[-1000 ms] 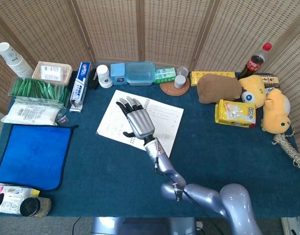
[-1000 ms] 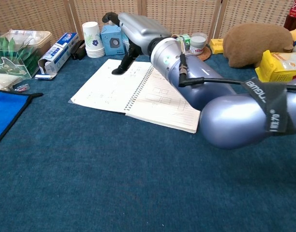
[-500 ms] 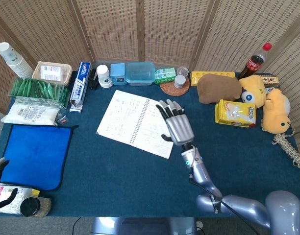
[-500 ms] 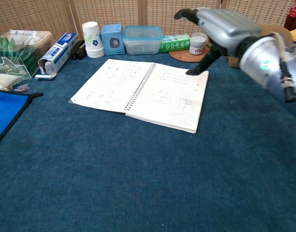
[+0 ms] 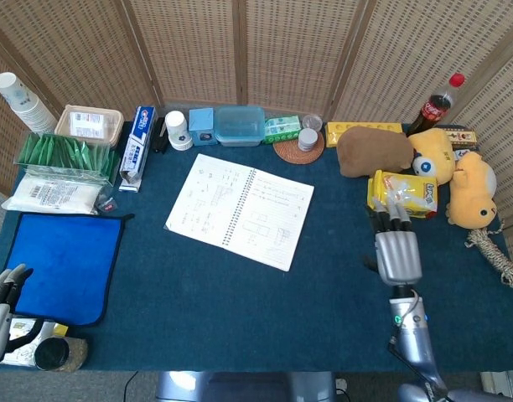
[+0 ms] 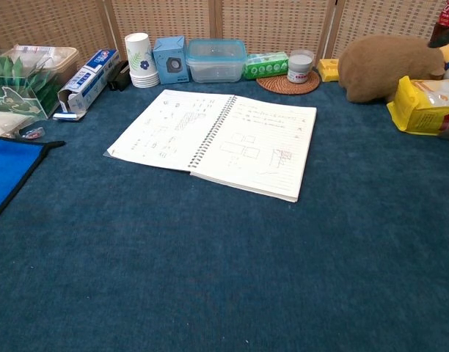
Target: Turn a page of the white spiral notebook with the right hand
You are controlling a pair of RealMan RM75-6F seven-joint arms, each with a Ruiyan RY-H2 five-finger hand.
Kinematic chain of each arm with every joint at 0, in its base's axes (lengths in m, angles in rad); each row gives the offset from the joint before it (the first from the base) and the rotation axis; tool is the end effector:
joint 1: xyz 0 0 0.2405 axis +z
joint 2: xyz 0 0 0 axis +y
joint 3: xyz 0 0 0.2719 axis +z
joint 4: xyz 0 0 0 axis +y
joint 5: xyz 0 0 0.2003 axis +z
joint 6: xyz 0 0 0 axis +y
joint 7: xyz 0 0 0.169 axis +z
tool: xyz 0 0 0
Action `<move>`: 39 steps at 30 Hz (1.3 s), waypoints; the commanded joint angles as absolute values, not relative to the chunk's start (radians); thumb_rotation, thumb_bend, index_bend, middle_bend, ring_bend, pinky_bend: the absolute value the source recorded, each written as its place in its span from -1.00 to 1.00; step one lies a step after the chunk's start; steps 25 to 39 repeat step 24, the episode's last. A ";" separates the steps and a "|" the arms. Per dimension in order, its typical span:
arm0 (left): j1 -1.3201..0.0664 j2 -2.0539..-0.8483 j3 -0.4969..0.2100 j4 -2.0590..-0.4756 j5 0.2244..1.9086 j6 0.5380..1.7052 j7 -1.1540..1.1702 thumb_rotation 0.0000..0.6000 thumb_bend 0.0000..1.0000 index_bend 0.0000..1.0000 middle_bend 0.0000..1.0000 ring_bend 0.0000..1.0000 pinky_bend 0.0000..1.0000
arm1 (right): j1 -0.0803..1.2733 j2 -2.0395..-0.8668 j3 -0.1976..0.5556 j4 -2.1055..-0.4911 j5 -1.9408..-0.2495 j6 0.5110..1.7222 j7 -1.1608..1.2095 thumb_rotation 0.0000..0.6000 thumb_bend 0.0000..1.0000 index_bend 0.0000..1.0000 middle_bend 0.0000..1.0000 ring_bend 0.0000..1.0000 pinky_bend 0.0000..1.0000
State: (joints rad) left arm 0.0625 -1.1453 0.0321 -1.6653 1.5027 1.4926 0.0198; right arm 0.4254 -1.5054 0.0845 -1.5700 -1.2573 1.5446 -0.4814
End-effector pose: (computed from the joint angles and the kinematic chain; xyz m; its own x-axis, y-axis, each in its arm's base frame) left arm -0.3395 0.1402 0.1497 0.3287 0.1319 0.9352 0.9300 0.1272 -0.3448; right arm -0.2328 -0.3002 0.0717 0.4848 0.1213 0.8662 -0.8670 -0.0635 0.4942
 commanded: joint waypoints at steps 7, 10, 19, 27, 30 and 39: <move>0.074 -1.174 0.036 -1.656 1.501 1.513 0.048 1.00 -0.39 -0.67 -0.94 -1.00 -1.00 | 0.256 -1.422 0.002 -1.542 -1.295 1.636 -0.343 1.00 -0.83 -0.71 -0.70 -0.94 -0.75; 0.077 -1.187 0.034 -1.644 1.505 1.526 0.053 1.00 -0.39 -0.67 -0.94 -1.00 -1.00 | 0.221 -1.408 -0.016 -1.540 -1.293 1.640 -0.313 1.00 -0.83 -0.70 -0.70 -0.94 -0.75; 0.072 -1.207 0.030 -1.635 1.522 1.538 0.064 1.00 -0.39 -0.67 -0.94 -1.00 -1.00 | 0.159 -1.399 -0.018 -1.524 -1.307 1.628 -0.267 1.00 -0.82 -0.70 -0.70 -0.95 -0.75; 0.067 -1.208 0.029 -1.639 1.506 1.521 0.072 1.00 -0.39 -0.67 -0.94 -1.00 -1.00 | 0.150 -1.404 0.002 -1.514 -1.314 1.611 -0.258 1.00 -0.82 -0.69 -0.70 -0.95 -0.75; 0.067 -1.208 0.029 -1.639 1.506 1.521 0.072 1.00 -0.39 -0.67 -0.94 -1.00 -1.00 | 0.150 -1.404 0.002 -1.514 -1.314 1.611 -0.258 1.00 -0.82 -0.69 -0.70 -0.95 -0.75; 0.067 -1.208 0.029 -1.639 1.506 1.521 0.072 1.00 -0.39 -0.67 -0.94 -1.00 -1.00 | 0.150 -1.404 0.002 -1.514 -1.314 1.611 -0.258 1.00 -0.82 -0.69 -0.70 -0.95 -0.75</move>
